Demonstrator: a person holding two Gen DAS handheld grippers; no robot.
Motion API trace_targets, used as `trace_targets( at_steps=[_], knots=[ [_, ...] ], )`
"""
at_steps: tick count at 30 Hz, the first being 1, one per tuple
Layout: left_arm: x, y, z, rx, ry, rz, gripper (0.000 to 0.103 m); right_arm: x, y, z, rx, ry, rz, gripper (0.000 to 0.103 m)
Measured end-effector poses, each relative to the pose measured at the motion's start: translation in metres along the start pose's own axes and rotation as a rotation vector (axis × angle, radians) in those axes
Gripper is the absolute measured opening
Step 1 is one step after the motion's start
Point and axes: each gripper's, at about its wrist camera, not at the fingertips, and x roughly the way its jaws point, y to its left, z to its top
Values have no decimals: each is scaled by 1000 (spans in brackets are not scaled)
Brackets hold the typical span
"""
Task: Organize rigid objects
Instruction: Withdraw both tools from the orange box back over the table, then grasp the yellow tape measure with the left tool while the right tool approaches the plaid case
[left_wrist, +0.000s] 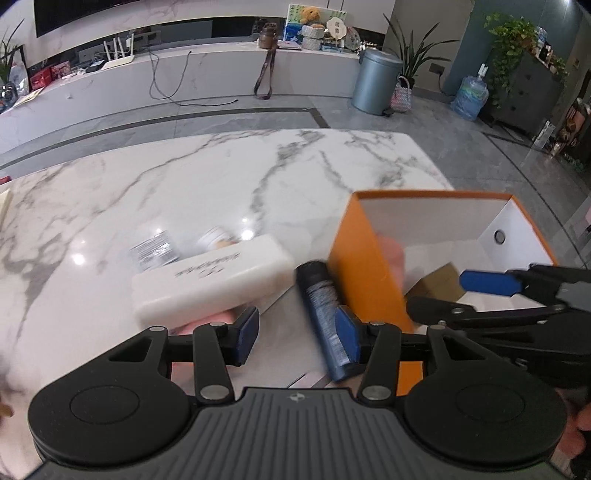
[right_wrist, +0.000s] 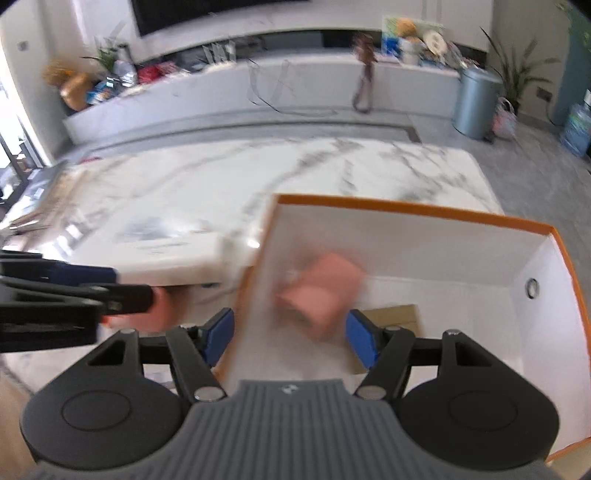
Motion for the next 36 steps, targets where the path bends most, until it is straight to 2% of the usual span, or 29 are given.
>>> trace_targets(
  at_steps=[6, 9, 13, 15, 18, 23, 29, 31, 36],
  knots=[
    [-12, 30, -26, -34, 56, 46, 57, -18, 50, -17, -66, -43, 81, 67],
    [-12, 42, -42, -34, 107, 67, 57, -16, 68, -28, -72, -21, 116, 59],
    [-8, 58, -64, -73, 183, 88, 56, -11, 87, -48, -75, 26, 140, 58],
    [-3, 64, -73, -103, 217, 90, 56, -4, 93, -59, -76, 63, 131, 58],
    [7, 70, -85, -155, 259, 71, 56, 9, 97, -76, -80, 131, 113, 52],
    [17, 80, -96, -256, 277, 81, 57, 30, 94, -90, -20, 203, 62, 50],
    [26, 89, -97, -350, 279, 73, 57, 44, 89, -90, 63, 228, 37, 53],
    [30, 88, -97, -365, 271, 48, 58, 47, 88, -90, 87, 226, 26, 61],
    [42, 81, -97, -375, 287, 50, 63, 59, 80, -91, 146, 250, 15, 61]
  ],
)
